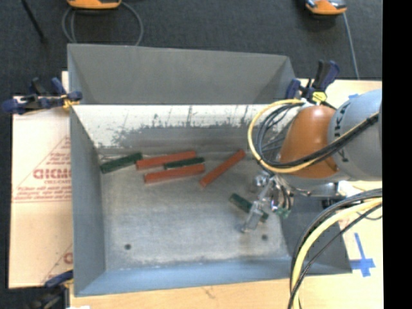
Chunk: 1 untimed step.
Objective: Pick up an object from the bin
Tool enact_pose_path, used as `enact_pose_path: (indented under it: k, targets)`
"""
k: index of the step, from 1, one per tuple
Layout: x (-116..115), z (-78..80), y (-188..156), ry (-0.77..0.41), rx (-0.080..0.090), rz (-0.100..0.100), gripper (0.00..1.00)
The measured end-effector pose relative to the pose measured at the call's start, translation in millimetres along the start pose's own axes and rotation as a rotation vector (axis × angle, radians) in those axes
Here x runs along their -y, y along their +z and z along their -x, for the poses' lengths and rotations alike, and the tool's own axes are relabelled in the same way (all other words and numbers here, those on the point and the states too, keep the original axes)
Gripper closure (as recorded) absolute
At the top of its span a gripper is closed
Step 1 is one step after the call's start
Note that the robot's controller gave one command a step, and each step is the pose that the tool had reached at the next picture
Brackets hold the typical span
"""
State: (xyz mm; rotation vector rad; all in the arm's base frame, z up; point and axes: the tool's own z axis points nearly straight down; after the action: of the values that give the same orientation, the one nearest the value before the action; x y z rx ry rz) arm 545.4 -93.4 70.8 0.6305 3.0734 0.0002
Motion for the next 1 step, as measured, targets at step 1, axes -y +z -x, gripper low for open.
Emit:
enact_pose_path:
  k: [1]
  targets:
    - [0.0,0.0,-0.2,0.000,0.000,0.000,1.00]
